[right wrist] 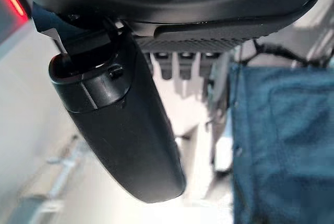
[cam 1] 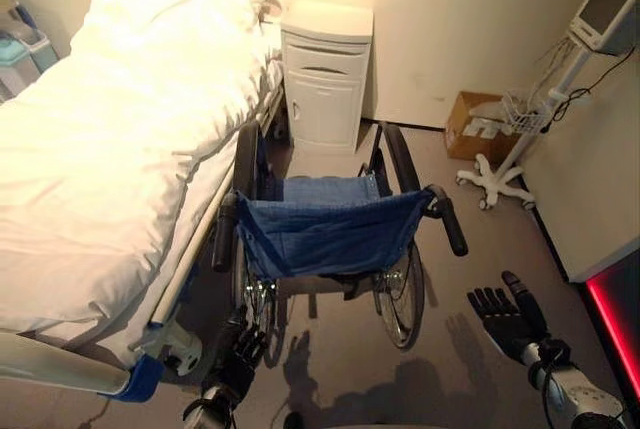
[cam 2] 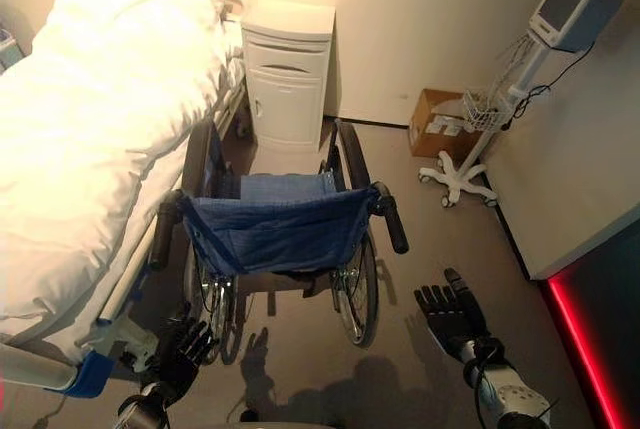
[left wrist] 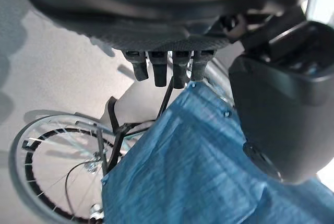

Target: Push the wheelchair next to the bed

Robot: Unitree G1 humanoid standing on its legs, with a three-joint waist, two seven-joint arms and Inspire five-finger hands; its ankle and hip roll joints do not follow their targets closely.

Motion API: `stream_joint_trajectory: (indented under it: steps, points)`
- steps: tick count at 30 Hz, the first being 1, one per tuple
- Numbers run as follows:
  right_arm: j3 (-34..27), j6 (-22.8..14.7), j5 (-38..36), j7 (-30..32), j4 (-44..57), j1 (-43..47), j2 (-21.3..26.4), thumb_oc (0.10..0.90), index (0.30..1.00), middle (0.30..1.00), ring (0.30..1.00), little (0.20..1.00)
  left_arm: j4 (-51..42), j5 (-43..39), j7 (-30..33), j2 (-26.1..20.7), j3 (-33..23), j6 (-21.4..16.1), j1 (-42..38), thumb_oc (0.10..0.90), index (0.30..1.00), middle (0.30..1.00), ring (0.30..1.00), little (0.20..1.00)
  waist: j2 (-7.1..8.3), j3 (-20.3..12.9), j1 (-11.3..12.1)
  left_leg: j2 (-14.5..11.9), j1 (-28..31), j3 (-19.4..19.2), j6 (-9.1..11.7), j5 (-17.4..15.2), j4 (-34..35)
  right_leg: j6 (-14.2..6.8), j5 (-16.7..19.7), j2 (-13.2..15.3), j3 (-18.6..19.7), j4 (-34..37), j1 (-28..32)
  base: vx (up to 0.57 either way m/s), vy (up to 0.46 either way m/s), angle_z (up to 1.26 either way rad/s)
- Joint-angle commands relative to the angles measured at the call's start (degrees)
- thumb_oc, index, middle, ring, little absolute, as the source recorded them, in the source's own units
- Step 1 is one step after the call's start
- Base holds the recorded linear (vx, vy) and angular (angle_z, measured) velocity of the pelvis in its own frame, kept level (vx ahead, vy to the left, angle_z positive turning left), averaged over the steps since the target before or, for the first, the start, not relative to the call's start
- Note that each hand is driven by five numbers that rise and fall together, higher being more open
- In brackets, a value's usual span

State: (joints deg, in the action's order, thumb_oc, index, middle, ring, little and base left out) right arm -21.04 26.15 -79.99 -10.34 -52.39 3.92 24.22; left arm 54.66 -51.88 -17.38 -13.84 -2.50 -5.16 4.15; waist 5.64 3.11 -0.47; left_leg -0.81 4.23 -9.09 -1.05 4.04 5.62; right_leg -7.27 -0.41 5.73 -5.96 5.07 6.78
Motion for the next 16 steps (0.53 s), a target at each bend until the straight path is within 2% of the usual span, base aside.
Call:
stream_joint_trajectory:
  steps: [1,2,3,4,5,6,8,9,10,11,12,15,16]
  points:
    - [1.4,-2.3,9.8,-6.7,-4.2,5.3,3.3,0.800,0.900,0.900,0.900,0.900,0.4,4.9,-1.3,0.0,2.3,-1.7,-5.4,0.800,0.900,0.900,0.900,0.900,-1.15,-1.0,2.1,0.4,2.0,2.5,1.8,-3.7,-0.6,0.5,7.8,-0.3,-2.7,-0.5,-2.5,-0.01,-0.008,-0.07]
    - [1.9,-2.7,10.5,-6.9,-4.8,5.3,3.1,0.800,0.900,0.900,0.900,0.900,0.7,5.3,-1.3,0.0,2.5,-1.9,-5.4,0.800,0.900,0.900,0.900,0.900,-1.17,-1.0,2.1,0.4,2.0,2.5,1.8,-3.7,-0.6,0.5,7.8,-0.3,-2.7,-0.5,-2.5,-0.01,-0.011,-0.09]
    - [4.1,-4.6,15.0,-7.6,-6.7,5.1,1.4,0.800,0.900,0.900,0.900,0.900,1.8,8.1,-0.5,0.3,3.8,-2.2,-5.8,0.800,0.900,0.900,0.900,0.900,-1.26,-1.0,2.1,0.5,2.1,2.8,1.7,-3.6,-0.6,0.7,7.7,-0.4,-2.6,-0.5,-2.4,0.00,-0.008,-0.07]
    - [5.6,-6.2,16.3,-8.0,-7.6,5.0,0.1,0.800,0.900,0.900,0.900,0.900,2.5,10.7,-0.4,0.3,4.4,-2.2,-6.0,0.800,0.900,0.900,0.900,0.900,-1.35,-1.0,2.1,0.6,2.1,2.9,1.6,-3.6,-0.6,0.8,7.7,-0.4,-2.4,-0.5,-2.4,0.00,-0.009,-0.06]
    - [8.9,-10.2,18.2,-7.4,-7.8,5.0,-3.4,0.800,0.900,0.900,0.900,0.900,4.7,14.2,-0.1,1.1,6.7,-3.3,-6.6,0.800,0.900,0.900,0.900,0.900,-1.58,-1.0,2.1,0.6,2.1,3.0,1.4,-3.5,-0.6,0.9,7.7,-0.5,-2.4,-0.5,-2.4,0.00,0.000,0.00]
    - [9.2,-10.7,18.4,-7.3,-7.7,4.9,-3.8,0.800,0.900,0.900,0.900,0.900,5.0,14.6,-0.1,1.2,6.9,-3.4,-6.6,0.800,0.900,0.900,0.900,0.900,-1.56,-1.0,2.1,0.6,2.2,3.1,1.4,-3.5,-0.6,0.9,7.7,-0.5,-2.4,-0.5,-2.3,0.00,0.000,0.00]
    - [14.6,-18.7,19.7,-8.6,-8.1,4.3,-9.5,0.800,0.900,0.900,0.900,0.900,8.5,18.0,1.4,2.3,10.1,-3.0,-7.1,0.800,0.900,0.900,0.900,0.900,-2.09,-1.3,1.9,0.8,2.3,3.3,1.1,-3.5,-0.6,1.2,7.5,-0.6,-2.1,-0.5,-2.3,0.00,0.000,0.00]
    - [15.3,-19.8,19.8,-8.8,-8.2,4.2,-10.5,0.800,0.900,0.900,0.900,0.900,9.0,19.0,1.8,2.5,10.5,-3.1,-7.2,0.800,0.900,0.900,0.900,0.900,-2.15,-1.3,1.8,0.8,2.3,3.3,1.1,-3.5,-0.6,1.3,7.4,-0.6,-2.1,-0.5,-2.3,0.00,0.000,0.00]
    - [17.6,-23.8,20.2,-8.8,-8.7,4.0,-13.2,0.800,0.900,0.900,0.900,0.900,10.9,22.1,3.4,3.3,12.1,-3.3,-7.5,0.800,0.900,0.900,0.900,0.900,-2.55,-1.5,1.7,0.9,2.4,3.4,1.0,-3.5,-0.6,1.3,7.3,-0.6,-2.0,-0.5,-2.2,0.00,0.000,0.00]
    - [17.7,-23.8,20.2,-8.7,-8.7,3.9,-13.2,0.800,0.900,0.900,0.900,0.900,10.9,22.2,3.4,3.3,12.1,-3.3,-7.5,0.800,0.900,0.900,0.900,0.900,-2.54,-1.5,1.6,0.9,2.4,3.4,1.0,-3.5,-0.6,1.3,7.3,-0.6,-2.1,-0.5,-2.1,0.02,0.047,-0.01]
    - [20.4,-28.2,19.0,-8.8,-8.6,3.1,-16.2,0.800,0.900,0.900,0.900,0.900,12.8,25.8,5.5,4.2,14.4,-3.5,-7.6,0.800,0.900,0.900,0.900,0.900,-3.15,-1.8,1.2,0.9,2.5,3.4,0.9,-3.4,-0.6,1.3,7.2,-0.6,-1.7,-0.5,-2.1,0.01,0.039,0.03]
    - [22.9,-30.1,21.8,-7.6,-9.3,2.1,-18.4,0.800,0.900,0.900,0.900,0.900,13.6,27.1,6.6,5.4,16.7,-4.2,-7.9,0.800,0.900,0.900,0.900,0.900,-3.97,-1.9,0.4,1.1,2.6,3.1,0.7,-3.5,-0.6,1.4,7.1,-0.7,-1.3,-0.5,-2.0,0.00,0.059,0.02]
    - [24.3,-30.3,23.6,-8.2,-10.4,1.4,-19.5,0.800,0.900,0.900,0.900,0.900,12.9,26.1,6.8,6.2,17.6,-5.5,-7.8,0.800,0.900,0.900,0.900,0.900,-4.48,-1.8,0.1,1.1,2.6,2.9,0.7,-3.4,-0.6,1.4,7.0,-0.7,-1.1,-0.4,-2.0,-0.01,0.056,-0.01]
